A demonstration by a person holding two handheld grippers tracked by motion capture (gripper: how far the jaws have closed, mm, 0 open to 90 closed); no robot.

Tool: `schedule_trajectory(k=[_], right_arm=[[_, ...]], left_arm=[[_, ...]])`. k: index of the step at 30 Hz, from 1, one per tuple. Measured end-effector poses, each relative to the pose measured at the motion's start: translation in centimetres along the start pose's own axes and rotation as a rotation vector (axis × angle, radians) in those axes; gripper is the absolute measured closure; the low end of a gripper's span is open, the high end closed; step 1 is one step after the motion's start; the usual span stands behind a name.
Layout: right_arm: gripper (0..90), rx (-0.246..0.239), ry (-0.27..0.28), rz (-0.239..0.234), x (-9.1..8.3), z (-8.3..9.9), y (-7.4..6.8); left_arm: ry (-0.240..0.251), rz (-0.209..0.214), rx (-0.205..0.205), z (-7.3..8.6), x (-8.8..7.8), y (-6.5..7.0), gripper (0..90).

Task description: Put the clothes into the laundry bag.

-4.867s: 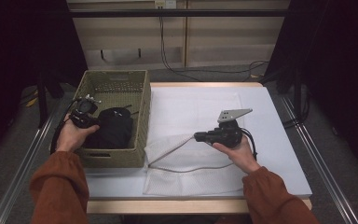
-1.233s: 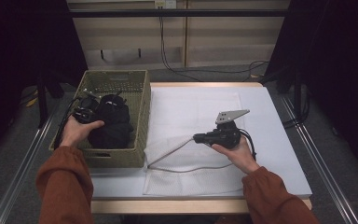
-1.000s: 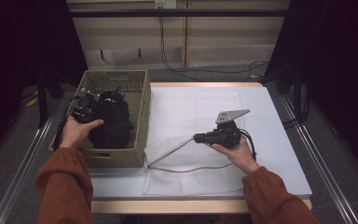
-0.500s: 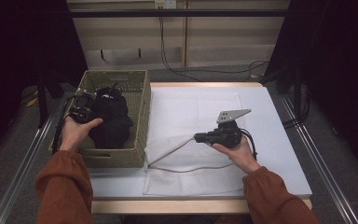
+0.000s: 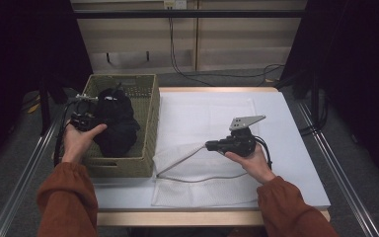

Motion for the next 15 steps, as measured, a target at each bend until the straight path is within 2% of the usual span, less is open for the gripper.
schedule_trajectory(k=[4,5,7,10,11,14,15], right_arm=[[88.6,0.002,0.001,-0.003,0.0,0.0,0.0],[88.6,0.003,-0.002,-0.003,0.0,0.0,0.1],[88.6,0.003,-0.003,-0.006,0.0,0.1,0.1],[88.7,0.004,-0.004,-0.008,0.0,0.1,0.1],[88.7,0.006,-0.004,-0.009,0.0,0.1,0.1],[88.7,0.006,-0.003,-0.008,0.0,0.1,0.1],[88.7,0.007,-0.004,-0.008,0.0,0.1,0.1]], left_arm=[[0.023,-0.006,0.017,-0.2,-0.4,0.0,73.3],[0.022,0.011,0.016,-0.2,-0.5,0.1,73.2],[0.023,-0.001,0.015,-0.1,-0.5,0.0,73.3],[0.052,-0.005,0.011,-0.3,-0.9,-0.1,73.3],[0.075,-0.004,-0.003,-0.4,-0.9,0.0,73.3],[0.092,-0.007,0.014,-0.5,-1.4,0.1,73.3],[0.116,-0.016,0.005,-0.7,-1.5,0.2,73.3]])
Point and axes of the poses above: each handheld gripper's, and its own axes: x roughly forward along the jaws, z roughly out of its underside, y roughly to its right, the point moved 8 cm from there along x, roughly forward along the jaws, and after that the axes turned 3 degrees about z, right-handed, at the moved point
